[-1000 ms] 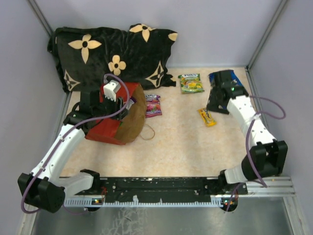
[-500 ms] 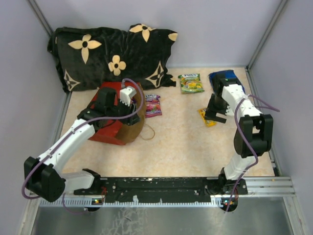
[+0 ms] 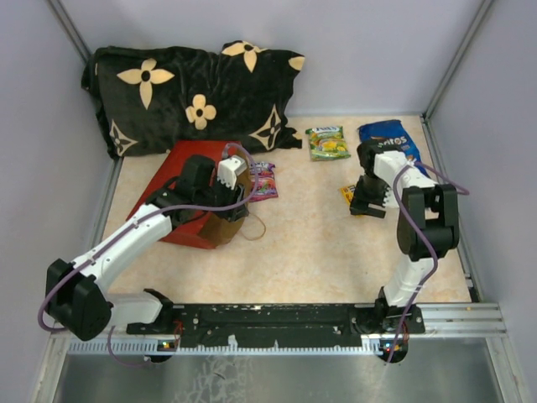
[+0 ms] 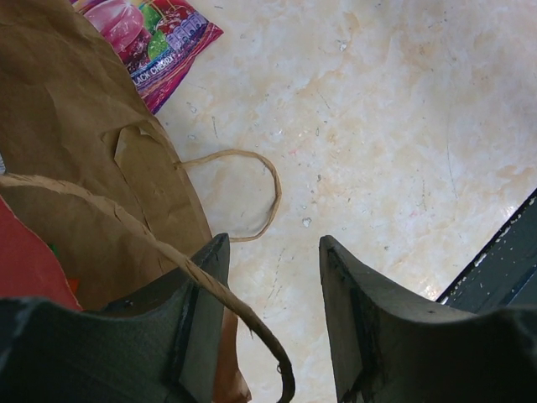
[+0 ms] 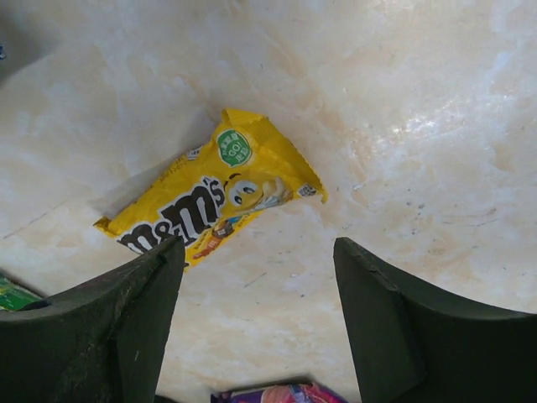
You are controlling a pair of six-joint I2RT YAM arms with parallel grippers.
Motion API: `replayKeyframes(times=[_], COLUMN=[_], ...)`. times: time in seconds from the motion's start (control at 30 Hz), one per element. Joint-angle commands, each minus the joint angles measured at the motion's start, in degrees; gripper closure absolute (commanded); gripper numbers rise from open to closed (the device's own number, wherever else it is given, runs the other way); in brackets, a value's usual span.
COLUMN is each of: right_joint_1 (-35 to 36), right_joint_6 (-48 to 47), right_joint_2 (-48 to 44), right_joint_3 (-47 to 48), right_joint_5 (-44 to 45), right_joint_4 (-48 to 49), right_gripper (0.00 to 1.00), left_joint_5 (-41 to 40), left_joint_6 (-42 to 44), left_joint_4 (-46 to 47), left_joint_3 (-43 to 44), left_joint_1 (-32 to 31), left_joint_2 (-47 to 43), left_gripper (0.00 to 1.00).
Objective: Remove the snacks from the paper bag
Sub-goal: Adjust the snack at the center of the board.
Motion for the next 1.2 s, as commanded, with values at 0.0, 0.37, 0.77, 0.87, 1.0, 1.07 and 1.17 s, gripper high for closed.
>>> replayKeyframes(times=[0.0,0.37,0.77,0.87,1.0,1.07,1.17], right_joint_1=[0.08,0.02,1.25,1.82,2.82,2.01,-3.43], right_joint_6=[26.54,26.25,15.50,-3.10,-51.27,-77.88,-93.13], right_joint_2=[1.56,5.82,3.64,-0.51,-10.24,-15.34,-18.60], right_joint_3=[-0.09,3.64,5.43,7.66,4.71,-0.40,-2.00], right_joint_5=[4.55,7.84,16.14,23.41,26.40,14.81,4.12], right_joint_4=[2.09,2.59,0.72,-0.26,17.53,30.92,27.52], right_gripper=[0.28,0.61,1.00,1.00,1.00,1.00,1.00], left_joint_5=[-0.91,-1.51,-1.98,-2.45,-2.96,-2.65,-2.03], left_joint_6=[0.73,0.92,1.16,1.39,1.53,1.53,1.53], left_joint_4=[0.65,0.75,0.67,0.49,0.29,0.21,0.18], left_joint_3=[-0.16,-0.22,-0.04,0.01,-0.03,0.05,0.34], left_joint_1=[-0.66,-0.97,-1.16,-1.15,-1.15,-1.15,-1.15], left_joint_2=[0.39,0.05,-0.38,-0.95,-2.38,-3.19,-4.07], left_gripper=[0.46,0.46,0.46,0.46,0.46,0.46,0.46])
